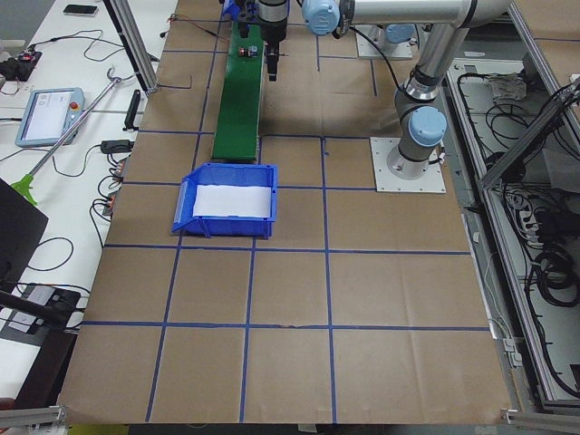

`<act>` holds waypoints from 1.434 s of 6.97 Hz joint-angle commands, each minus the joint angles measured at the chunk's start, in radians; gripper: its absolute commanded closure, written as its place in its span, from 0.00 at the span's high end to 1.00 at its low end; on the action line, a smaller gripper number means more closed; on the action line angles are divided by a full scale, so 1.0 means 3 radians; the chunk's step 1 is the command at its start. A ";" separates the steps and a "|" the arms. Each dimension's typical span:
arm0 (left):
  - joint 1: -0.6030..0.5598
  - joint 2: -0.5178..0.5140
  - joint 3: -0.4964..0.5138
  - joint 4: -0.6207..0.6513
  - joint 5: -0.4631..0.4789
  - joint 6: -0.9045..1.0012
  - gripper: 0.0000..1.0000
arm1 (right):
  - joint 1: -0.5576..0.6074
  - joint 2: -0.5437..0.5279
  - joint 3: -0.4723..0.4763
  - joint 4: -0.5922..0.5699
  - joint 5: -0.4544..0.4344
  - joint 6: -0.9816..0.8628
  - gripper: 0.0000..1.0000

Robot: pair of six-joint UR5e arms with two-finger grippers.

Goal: Transport two buttons from left to right
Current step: 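Lower the right gripper onto the red button and grasp it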

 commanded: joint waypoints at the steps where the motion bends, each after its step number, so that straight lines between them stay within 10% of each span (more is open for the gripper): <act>1: 0.0000 0.0000 -0.0005 0.0000 0.0000 0.0000 1.00 | 0.0014 0.0001 0.0134 -0.0121 0.0161 0.0004 1.00; 6: 0.0000 0.0000 0.0000 0.0000 -0.0005 0.0000 1.00 | 0.0019 0.0159 0.0369 -0.0510 0.0122 -0.0047 1.00; 7: 0.0000 0.0000 0.0000 0.0000 -0.0005 0.0000 1.00 | 0.0014 0.0190 0.0380 -0.0500 0.0102 -0.0062 0.86; 9: 0.0000 0.0000 0.0000 0.0000 -0.0005 0.0000 1.00 | 0.0004 0.0165 0.0365 -0.0459 -0.0386 -0.0241 0.07; 10: 0.0000 0.0000 0.0000 0.0000 -0.0005 0.0000 1.00 | -0.0016 0.0135 0.0344 -0.0444 -0.0587 -0.0353 0.06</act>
